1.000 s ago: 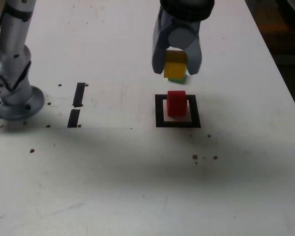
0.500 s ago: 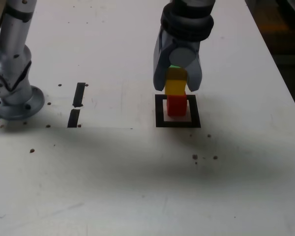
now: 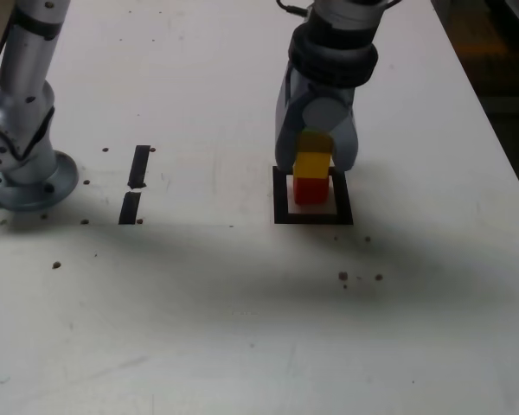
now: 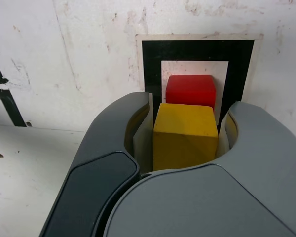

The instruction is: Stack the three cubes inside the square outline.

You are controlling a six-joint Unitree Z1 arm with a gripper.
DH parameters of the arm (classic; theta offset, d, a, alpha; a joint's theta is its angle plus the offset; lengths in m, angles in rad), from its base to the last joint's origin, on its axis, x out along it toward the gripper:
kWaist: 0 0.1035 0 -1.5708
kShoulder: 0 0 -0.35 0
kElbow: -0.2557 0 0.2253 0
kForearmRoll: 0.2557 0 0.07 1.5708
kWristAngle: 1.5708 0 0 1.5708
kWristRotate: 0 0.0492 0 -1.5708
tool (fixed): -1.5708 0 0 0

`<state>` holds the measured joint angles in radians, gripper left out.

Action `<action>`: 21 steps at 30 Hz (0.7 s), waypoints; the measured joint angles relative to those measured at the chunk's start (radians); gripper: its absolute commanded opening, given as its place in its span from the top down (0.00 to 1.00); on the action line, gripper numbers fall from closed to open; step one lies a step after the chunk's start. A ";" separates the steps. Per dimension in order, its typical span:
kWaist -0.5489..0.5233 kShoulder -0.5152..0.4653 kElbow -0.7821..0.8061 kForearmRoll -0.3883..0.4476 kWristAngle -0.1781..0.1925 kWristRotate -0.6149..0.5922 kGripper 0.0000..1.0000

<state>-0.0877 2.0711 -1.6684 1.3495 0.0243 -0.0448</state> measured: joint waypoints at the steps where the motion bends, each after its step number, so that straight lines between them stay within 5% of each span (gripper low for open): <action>1: 0.002 0.001 0.000 -0.002 0.000 0.001 0.75; 21: 0.018 0.004 0.032 -0.046 -0.006 0.018 0.65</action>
<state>-0.0701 2.0747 -1.6366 1.3034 0.0181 -0.0272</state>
